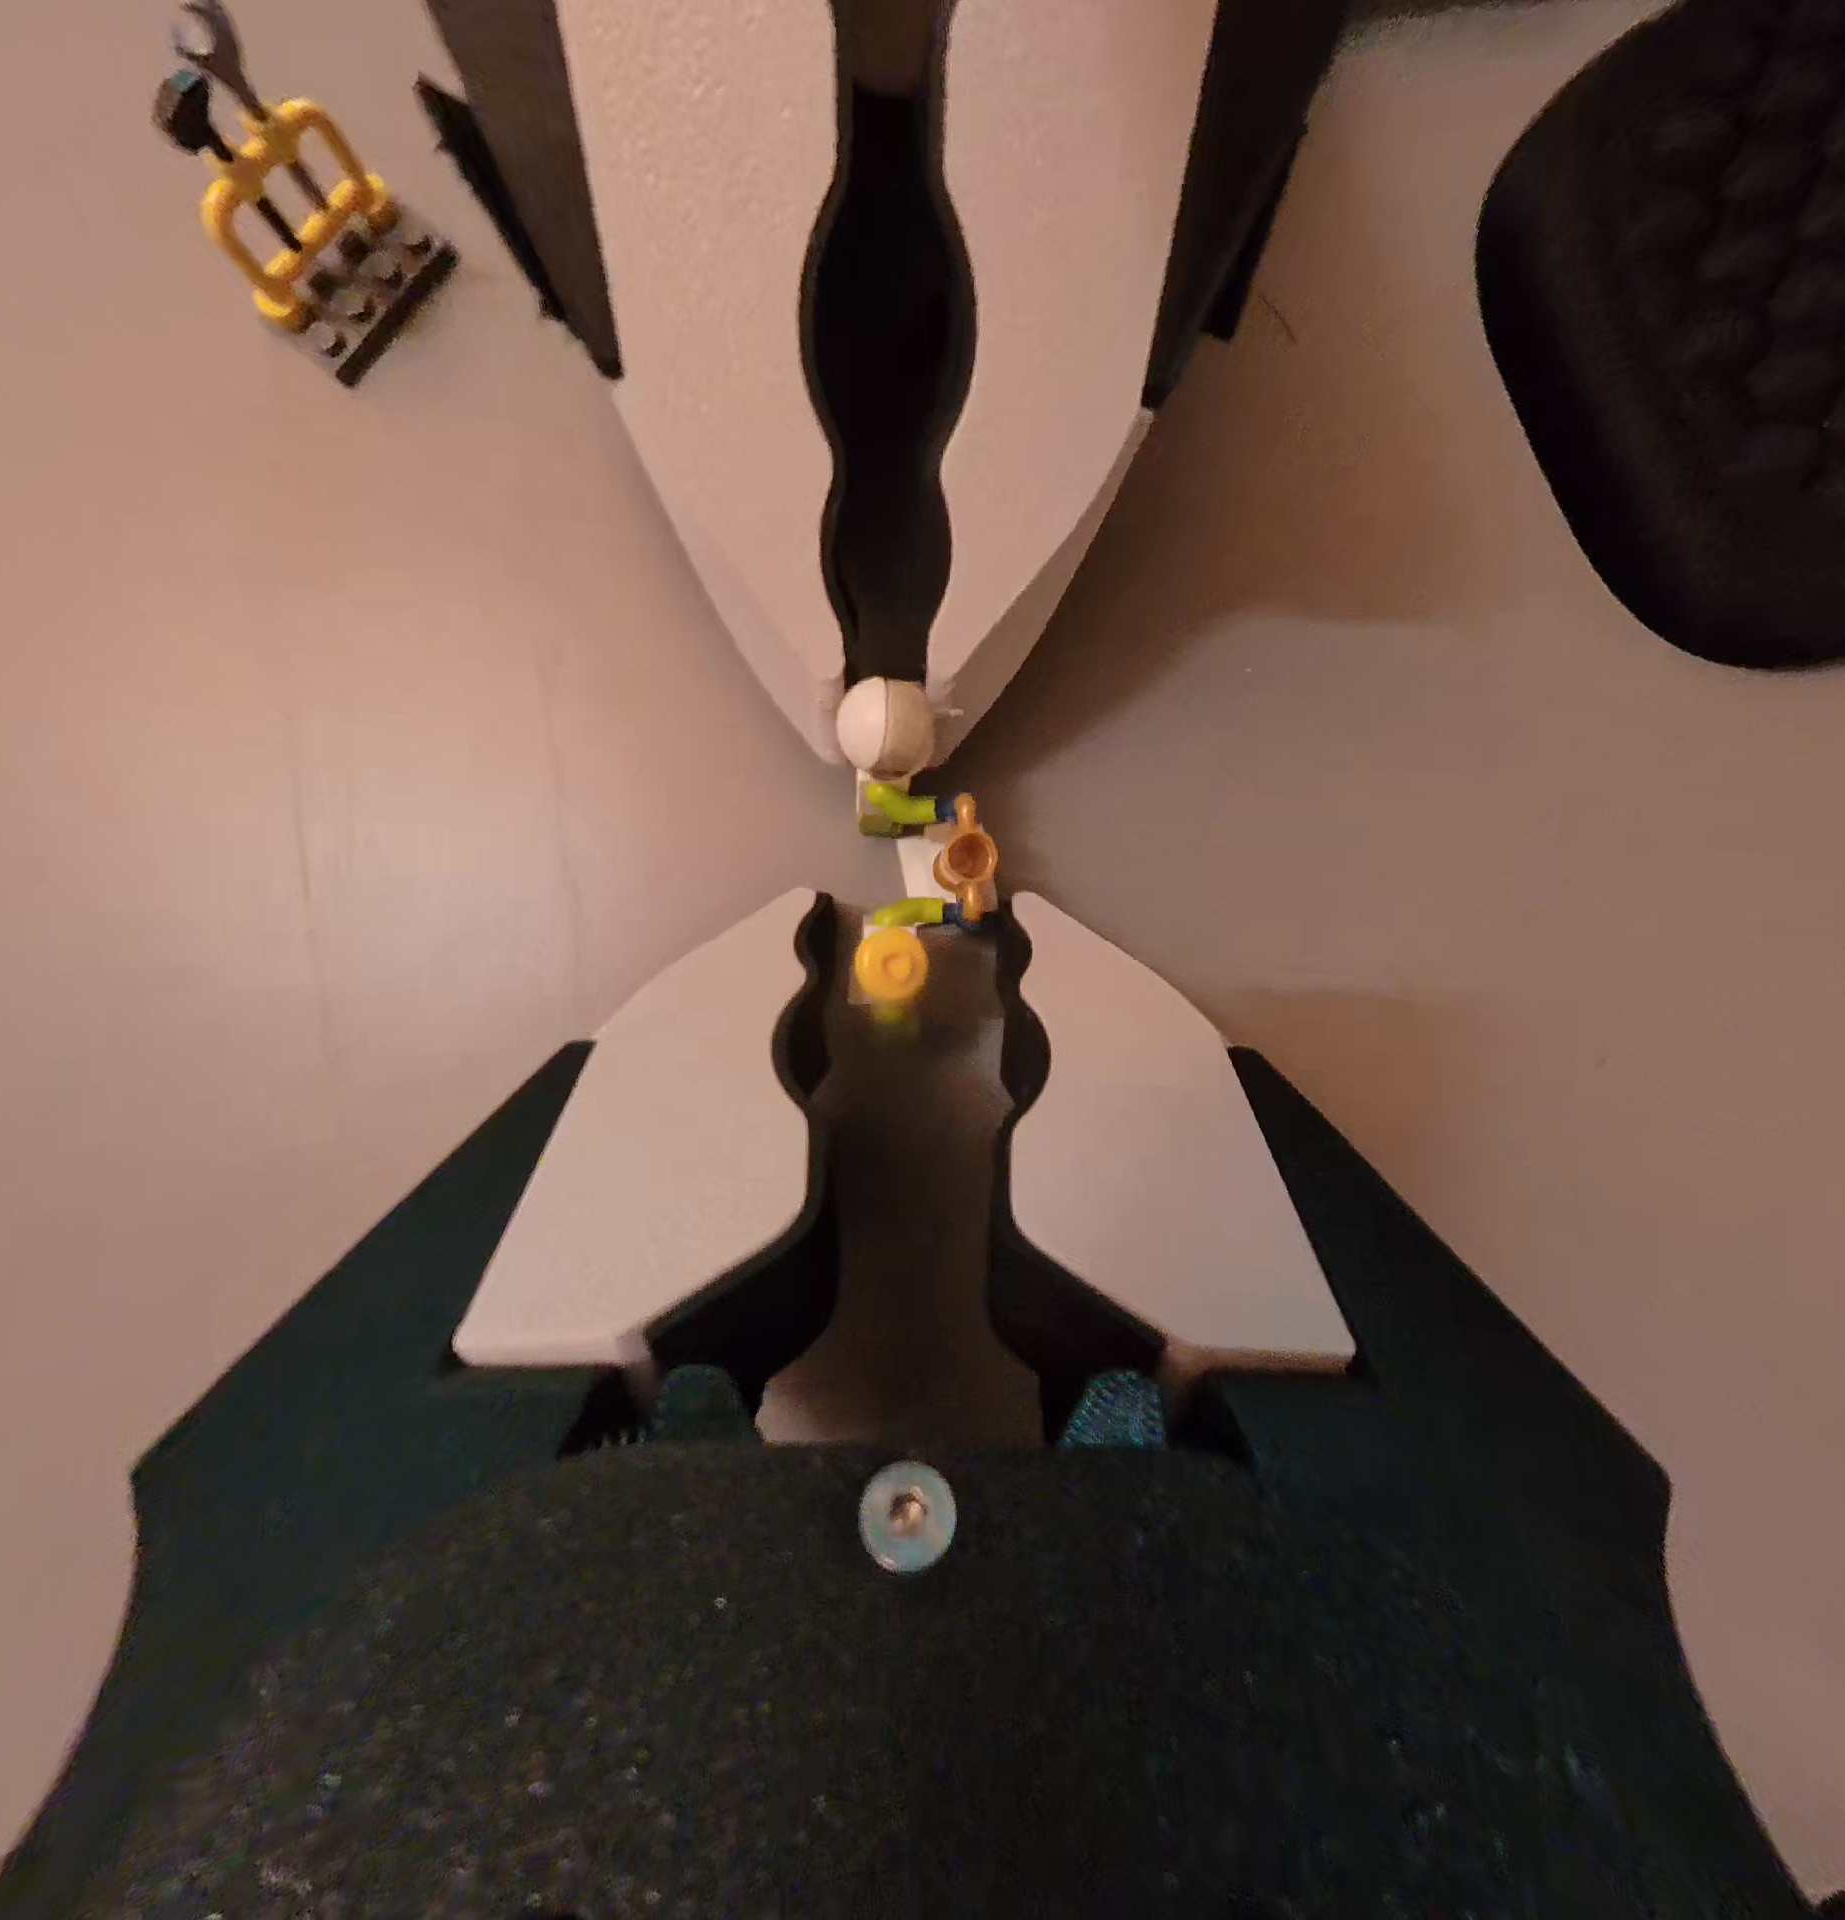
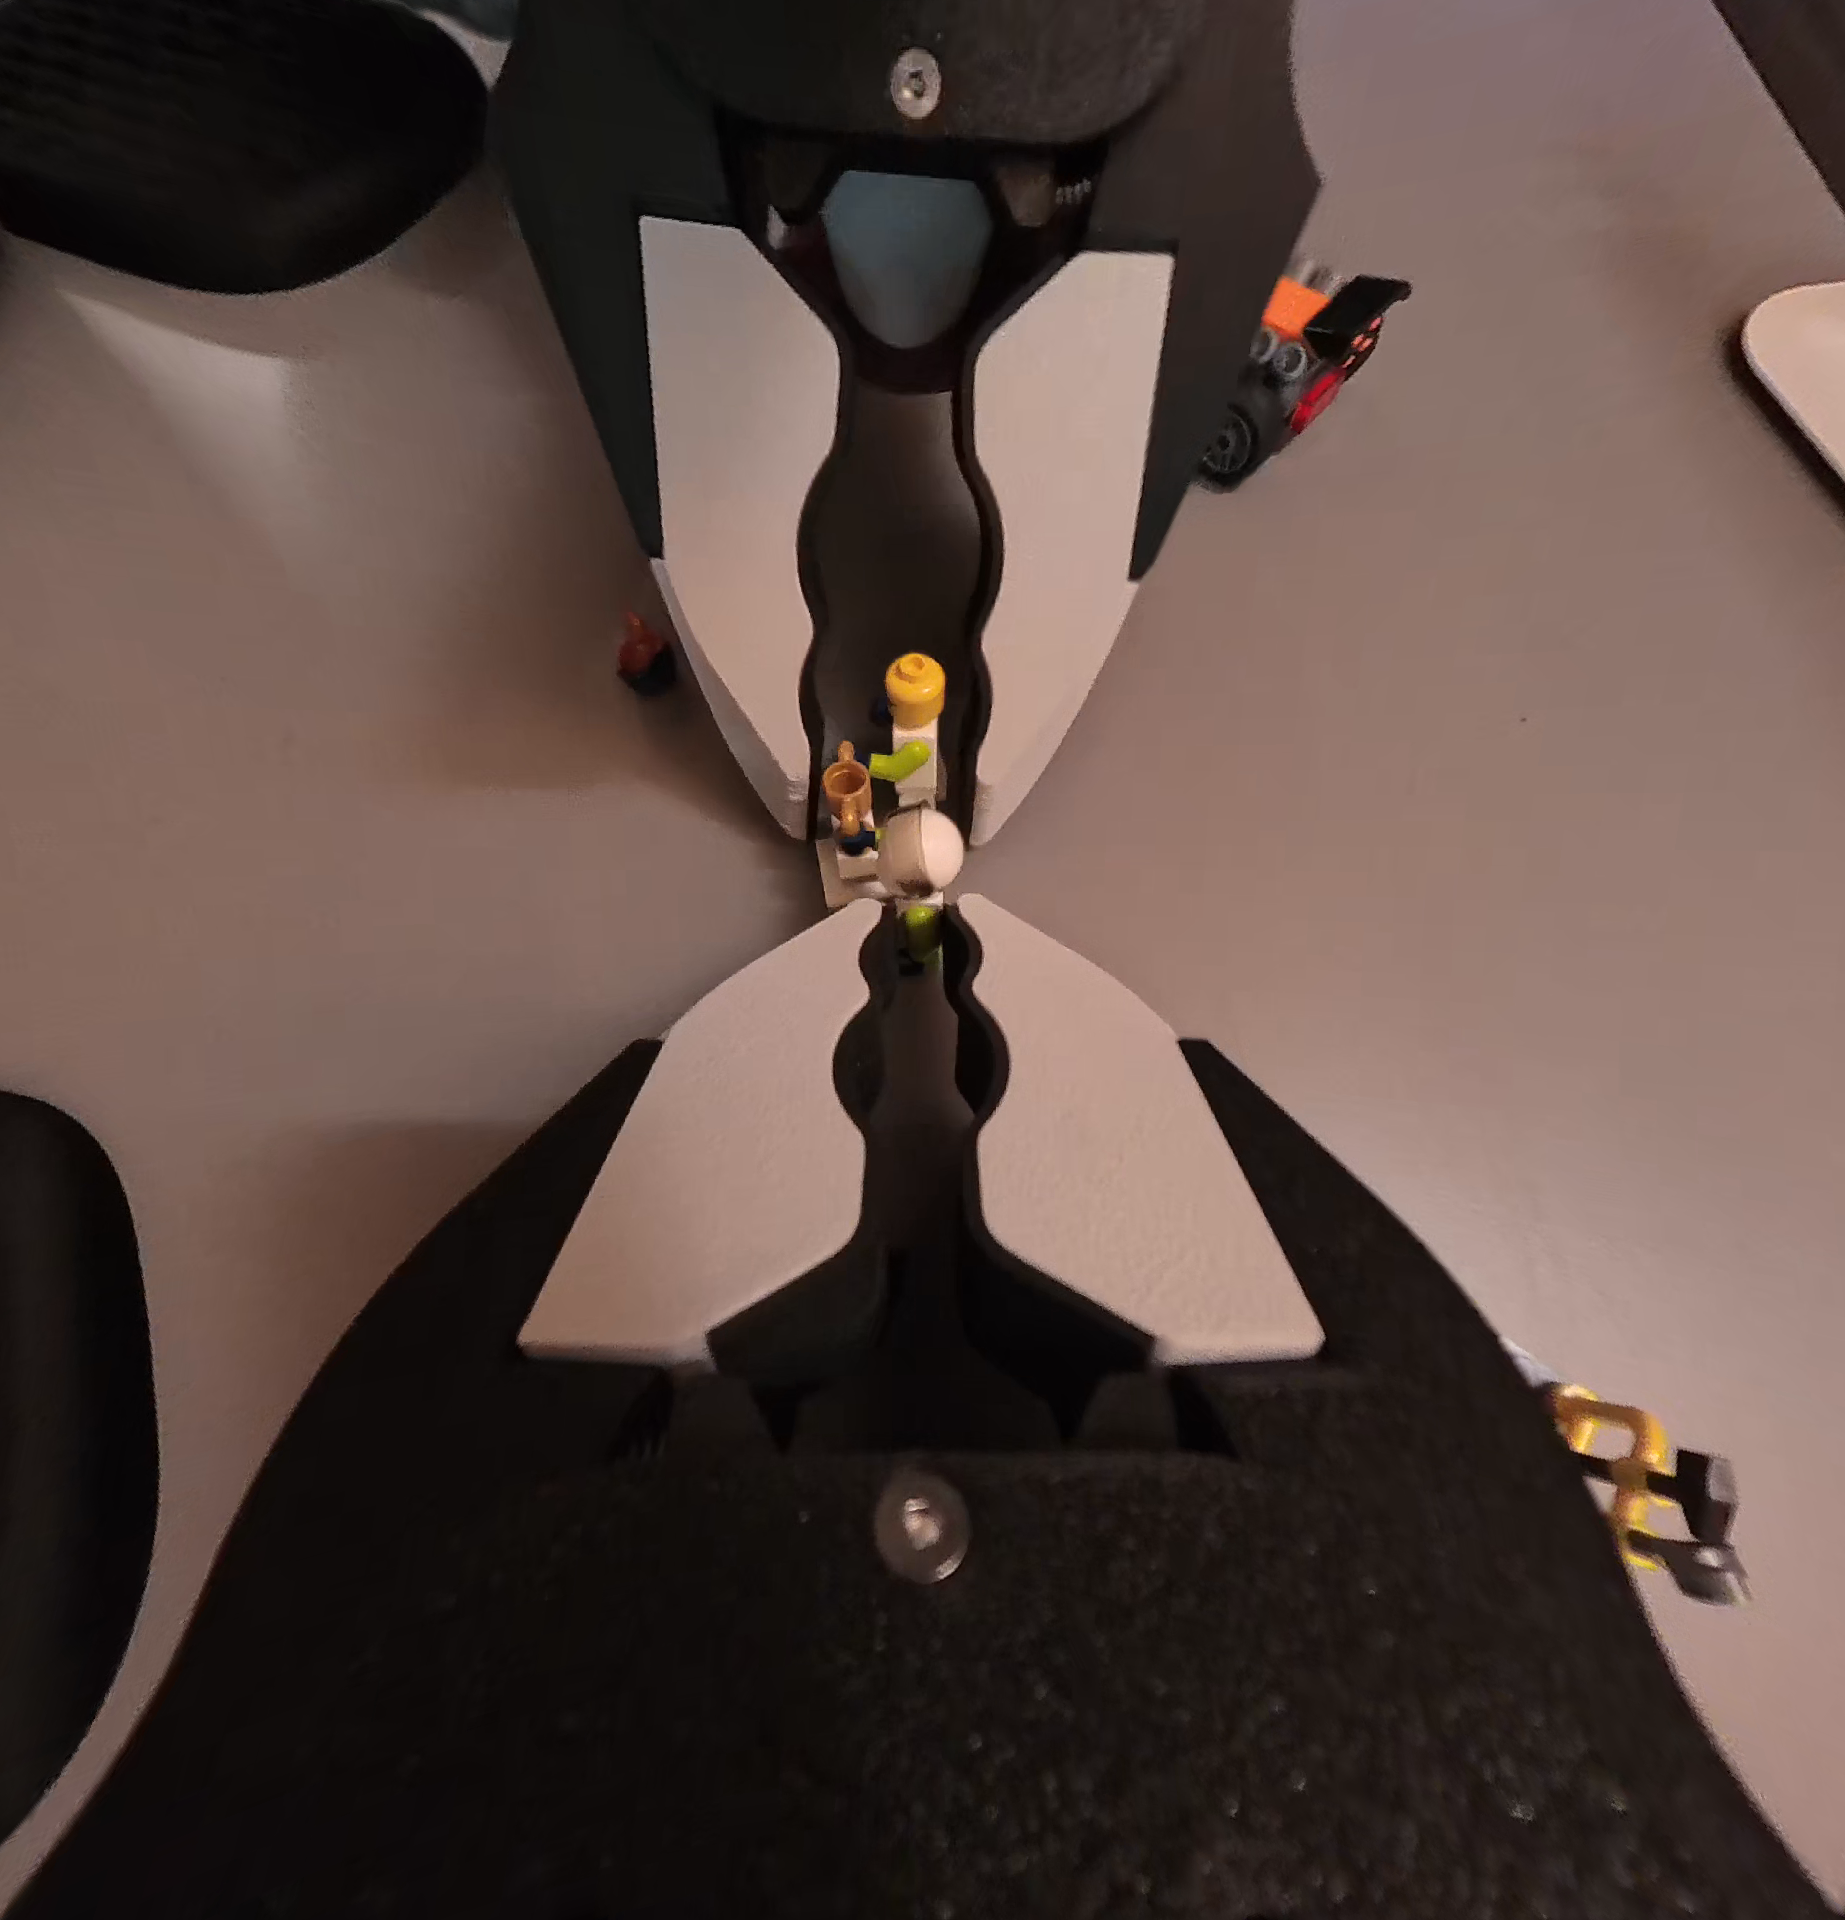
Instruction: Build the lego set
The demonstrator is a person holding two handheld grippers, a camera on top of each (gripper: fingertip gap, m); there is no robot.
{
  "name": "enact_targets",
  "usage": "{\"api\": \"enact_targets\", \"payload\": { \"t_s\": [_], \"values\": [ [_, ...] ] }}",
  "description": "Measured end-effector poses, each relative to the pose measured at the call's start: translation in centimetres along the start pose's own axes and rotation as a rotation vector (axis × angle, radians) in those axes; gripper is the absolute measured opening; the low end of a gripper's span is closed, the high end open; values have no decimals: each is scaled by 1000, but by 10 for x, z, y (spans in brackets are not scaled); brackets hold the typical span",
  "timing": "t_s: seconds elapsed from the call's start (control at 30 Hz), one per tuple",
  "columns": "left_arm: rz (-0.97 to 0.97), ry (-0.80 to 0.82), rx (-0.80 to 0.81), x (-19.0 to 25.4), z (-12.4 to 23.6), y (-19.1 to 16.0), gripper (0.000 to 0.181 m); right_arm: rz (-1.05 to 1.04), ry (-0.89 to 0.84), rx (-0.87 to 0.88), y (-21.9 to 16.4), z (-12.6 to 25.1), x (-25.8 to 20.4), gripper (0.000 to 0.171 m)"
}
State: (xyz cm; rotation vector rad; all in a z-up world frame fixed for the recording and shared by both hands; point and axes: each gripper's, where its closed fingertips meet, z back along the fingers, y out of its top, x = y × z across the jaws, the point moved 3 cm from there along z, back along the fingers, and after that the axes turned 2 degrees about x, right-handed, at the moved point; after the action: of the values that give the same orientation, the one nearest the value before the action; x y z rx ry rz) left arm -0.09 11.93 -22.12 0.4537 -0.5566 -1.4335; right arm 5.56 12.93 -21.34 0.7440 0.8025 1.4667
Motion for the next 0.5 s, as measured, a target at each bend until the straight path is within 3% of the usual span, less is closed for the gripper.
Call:
{"api": "enact_targets", "payload": {
  "t_s": [0.2,0.5],
  "values": [
    [144,72,104,2,-1,3,27,-24,-10,1,1,-1,0,8],
    [38,36,72,6,-2,1,22,34,24,-4,0,0,-7,8]
  ]
}}
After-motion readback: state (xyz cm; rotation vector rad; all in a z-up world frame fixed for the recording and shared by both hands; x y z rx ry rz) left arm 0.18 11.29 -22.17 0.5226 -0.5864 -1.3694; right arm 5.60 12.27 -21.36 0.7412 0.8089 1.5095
